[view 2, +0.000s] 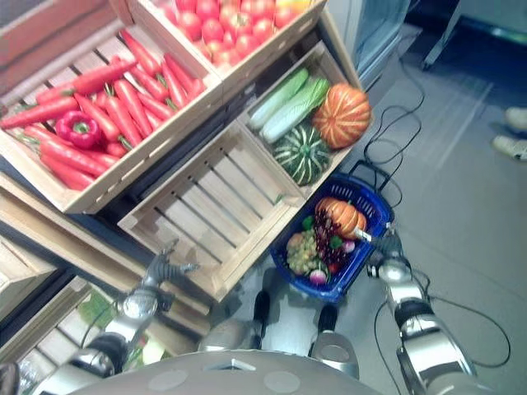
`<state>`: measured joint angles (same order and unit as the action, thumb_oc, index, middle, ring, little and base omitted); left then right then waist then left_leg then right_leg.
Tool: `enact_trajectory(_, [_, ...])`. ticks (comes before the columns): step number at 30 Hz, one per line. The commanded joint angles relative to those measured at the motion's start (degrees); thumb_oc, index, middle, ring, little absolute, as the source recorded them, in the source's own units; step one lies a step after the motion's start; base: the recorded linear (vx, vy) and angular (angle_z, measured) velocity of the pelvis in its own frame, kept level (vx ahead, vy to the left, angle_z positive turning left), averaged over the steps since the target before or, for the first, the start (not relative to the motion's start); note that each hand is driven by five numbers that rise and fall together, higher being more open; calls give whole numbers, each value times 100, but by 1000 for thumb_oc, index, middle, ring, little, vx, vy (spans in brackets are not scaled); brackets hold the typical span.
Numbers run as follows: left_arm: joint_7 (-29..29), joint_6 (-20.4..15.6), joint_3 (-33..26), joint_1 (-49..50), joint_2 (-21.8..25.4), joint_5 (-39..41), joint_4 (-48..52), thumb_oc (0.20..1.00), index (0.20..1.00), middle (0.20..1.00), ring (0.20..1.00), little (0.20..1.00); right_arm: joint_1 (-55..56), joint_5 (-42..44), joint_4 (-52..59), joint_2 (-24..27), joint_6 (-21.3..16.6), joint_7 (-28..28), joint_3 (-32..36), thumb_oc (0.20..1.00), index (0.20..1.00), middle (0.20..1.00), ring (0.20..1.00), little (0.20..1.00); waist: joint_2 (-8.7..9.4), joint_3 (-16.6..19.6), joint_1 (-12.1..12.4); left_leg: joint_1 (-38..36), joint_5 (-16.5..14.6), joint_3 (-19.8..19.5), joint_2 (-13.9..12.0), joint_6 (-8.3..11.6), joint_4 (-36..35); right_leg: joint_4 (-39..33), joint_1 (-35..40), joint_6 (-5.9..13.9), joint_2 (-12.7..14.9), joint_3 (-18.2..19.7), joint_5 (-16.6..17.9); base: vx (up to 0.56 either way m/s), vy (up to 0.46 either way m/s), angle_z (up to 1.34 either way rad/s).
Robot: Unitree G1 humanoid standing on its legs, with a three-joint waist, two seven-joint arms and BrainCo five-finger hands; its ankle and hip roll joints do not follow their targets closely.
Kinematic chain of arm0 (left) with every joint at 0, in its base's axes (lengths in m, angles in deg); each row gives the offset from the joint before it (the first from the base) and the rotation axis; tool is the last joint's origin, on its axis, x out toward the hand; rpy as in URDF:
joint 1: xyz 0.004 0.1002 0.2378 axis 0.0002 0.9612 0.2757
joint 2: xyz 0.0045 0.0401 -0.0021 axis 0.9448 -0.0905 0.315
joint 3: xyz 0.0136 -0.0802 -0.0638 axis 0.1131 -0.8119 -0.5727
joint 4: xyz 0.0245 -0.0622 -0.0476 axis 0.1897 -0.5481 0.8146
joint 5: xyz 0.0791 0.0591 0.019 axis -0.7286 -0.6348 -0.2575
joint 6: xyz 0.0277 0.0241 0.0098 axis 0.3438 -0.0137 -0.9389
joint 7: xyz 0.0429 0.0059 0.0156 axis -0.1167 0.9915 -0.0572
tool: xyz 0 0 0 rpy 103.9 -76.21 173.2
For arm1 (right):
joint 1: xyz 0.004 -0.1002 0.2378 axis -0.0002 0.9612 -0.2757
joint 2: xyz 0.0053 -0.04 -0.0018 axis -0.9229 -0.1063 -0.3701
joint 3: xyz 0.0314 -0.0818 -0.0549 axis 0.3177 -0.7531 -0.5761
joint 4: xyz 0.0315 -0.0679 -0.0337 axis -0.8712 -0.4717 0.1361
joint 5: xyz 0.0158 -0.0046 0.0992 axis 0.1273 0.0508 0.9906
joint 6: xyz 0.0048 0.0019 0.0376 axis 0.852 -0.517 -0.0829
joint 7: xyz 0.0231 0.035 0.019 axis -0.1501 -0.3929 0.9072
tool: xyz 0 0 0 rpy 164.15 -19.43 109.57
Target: Pick up fruits and vegetables into the basket
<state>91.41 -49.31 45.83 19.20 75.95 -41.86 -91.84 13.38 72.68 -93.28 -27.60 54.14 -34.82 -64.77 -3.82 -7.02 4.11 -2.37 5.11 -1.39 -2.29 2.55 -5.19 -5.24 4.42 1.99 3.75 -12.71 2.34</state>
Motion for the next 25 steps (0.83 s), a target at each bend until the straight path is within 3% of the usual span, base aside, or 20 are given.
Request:
enact_trajectory(1, [-531,188,-201,-262,4,-66,-592,1000,1000,1000,1000,1000,-10,-189,-238,-229,-159,-240,35,1000,1000,1000,1000,1000,327,227,10,55,-102,189,-65,34,86,252,-139,478,604,202,311,24,-25,-8])
enact_trajectory(8, [-1152,250,-256,-34,-311,5,-1520,1000,1000,1000,1000,1000,368,-477,-1387,-591,96,-797,199,1000,1000,1000,1000,1000,367,360,-102,-170,-195,289,-134,33,43,151,49,482,571,311,297,19,-19,-8])
enact_trajectory(14, [-1343,453,-366,-33,-461,132,-1768,1000,1000,1000,1000,1000,559,-521,-1995,-714,409,-1070,255,1000,1000,1000,1000,1000,343,349,-174,-244,-236,329,-168,49,21,123,88,480,564,351,285,0,-3,-7])
enact_trajectory(25, [-1522,570,-374,-103,-564,482,-1819,1000,1000,1000,1000,1000,578,-548,-2176,-716,453,-1352,226,1000,1000,1000,1000,1000,292,301,-260,-238,-277,343,-204,94,19,73,53,491,564,441,286,-15,10,-5])
